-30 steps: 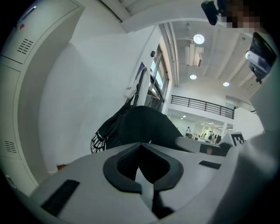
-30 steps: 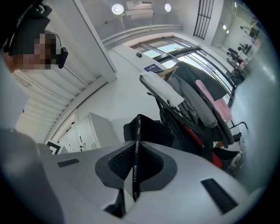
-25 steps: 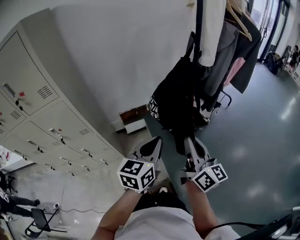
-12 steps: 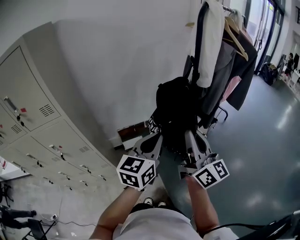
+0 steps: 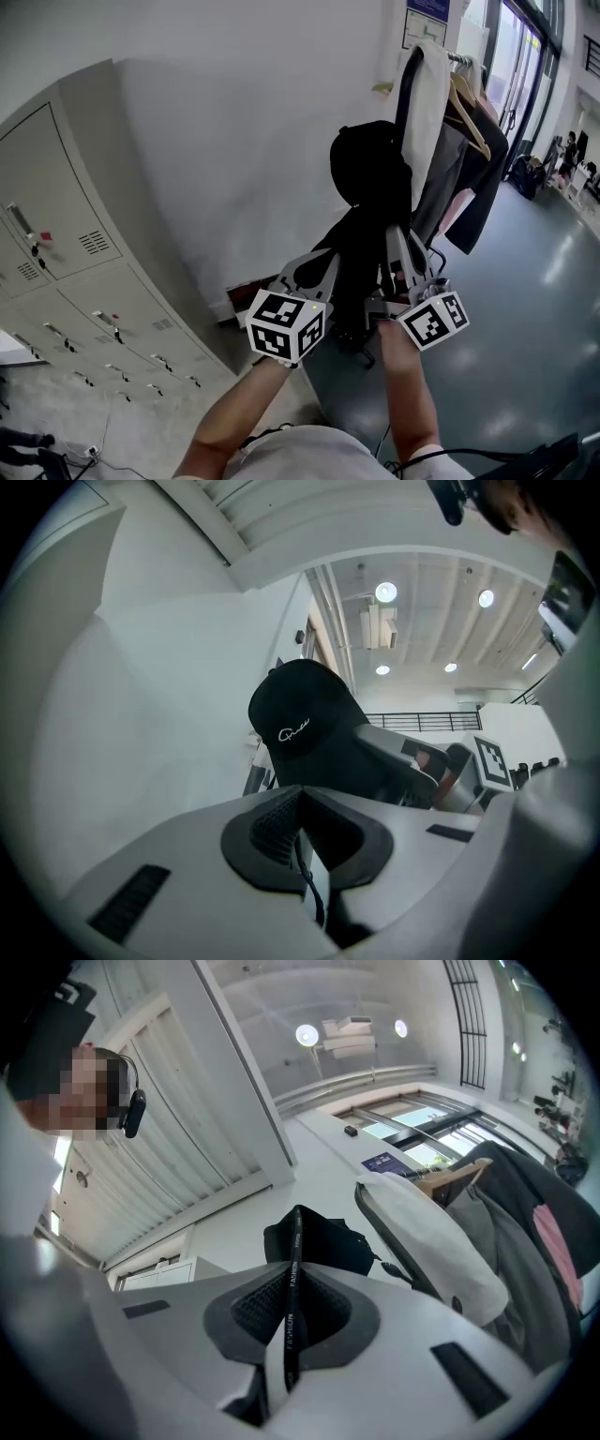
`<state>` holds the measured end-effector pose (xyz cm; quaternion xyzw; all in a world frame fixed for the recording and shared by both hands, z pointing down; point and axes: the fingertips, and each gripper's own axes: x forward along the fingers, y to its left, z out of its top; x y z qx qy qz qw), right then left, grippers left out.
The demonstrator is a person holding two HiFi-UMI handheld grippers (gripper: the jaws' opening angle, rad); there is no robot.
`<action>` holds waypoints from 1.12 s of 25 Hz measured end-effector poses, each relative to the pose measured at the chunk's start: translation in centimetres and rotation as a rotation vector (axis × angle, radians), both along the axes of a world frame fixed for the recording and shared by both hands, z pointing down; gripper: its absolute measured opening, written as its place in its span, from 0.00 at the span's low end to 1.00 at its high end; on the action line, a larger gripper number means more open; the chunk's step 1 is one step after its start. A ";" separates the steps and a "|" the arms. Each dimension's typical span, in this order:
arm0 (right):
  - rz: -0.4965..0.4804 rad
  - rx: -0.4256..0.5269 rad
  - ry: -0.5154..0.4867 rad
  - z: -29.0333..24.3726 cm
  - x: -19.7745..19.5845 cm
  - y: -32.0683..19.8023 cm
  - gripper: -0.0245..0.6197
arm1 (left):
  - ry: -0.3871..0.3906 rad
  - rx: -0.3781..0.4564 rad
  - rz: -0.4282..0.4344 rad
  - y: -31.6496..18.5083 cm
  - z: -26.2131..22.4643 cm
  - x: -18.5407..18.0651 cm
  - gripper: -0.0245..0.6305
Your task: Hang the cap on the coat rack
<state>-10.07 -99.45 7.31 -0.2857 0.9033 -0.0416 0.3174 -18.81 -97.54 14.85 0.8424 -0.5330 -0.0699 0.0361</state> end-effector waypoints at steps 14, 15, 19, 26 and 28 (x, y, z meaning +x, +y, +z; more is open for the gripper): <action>0.067 -0.177 -0.137 3.9 4.5 -7.7 0.06 | 0.078 -0.077 0.035 -2.1 2.1 -0.2 0.04; 0.072 -0.198 -0.148 4.8 4.9 -7.8 0.06 | 0.082 -0.085 0.035 -2.2 2.5 -0.1 0.04; 0.076 -0.277 -0.223 8.2 6.6 -7.6 0.07 | 0.088 -0.116 0.044 -2.4 3.8 0.5 0.04; -0.091 -0.439 -0.509 12.2 8.4 -6.5 0.07 | 0.083 -0.170 0.064 -2.4 6.0 2.0 0.04; -0.131 -0.467 -0.574 12.9 8.7 -6.3 0.07 | 0.082 -0.180 0.067 -2.2 6.5 2.3 0.04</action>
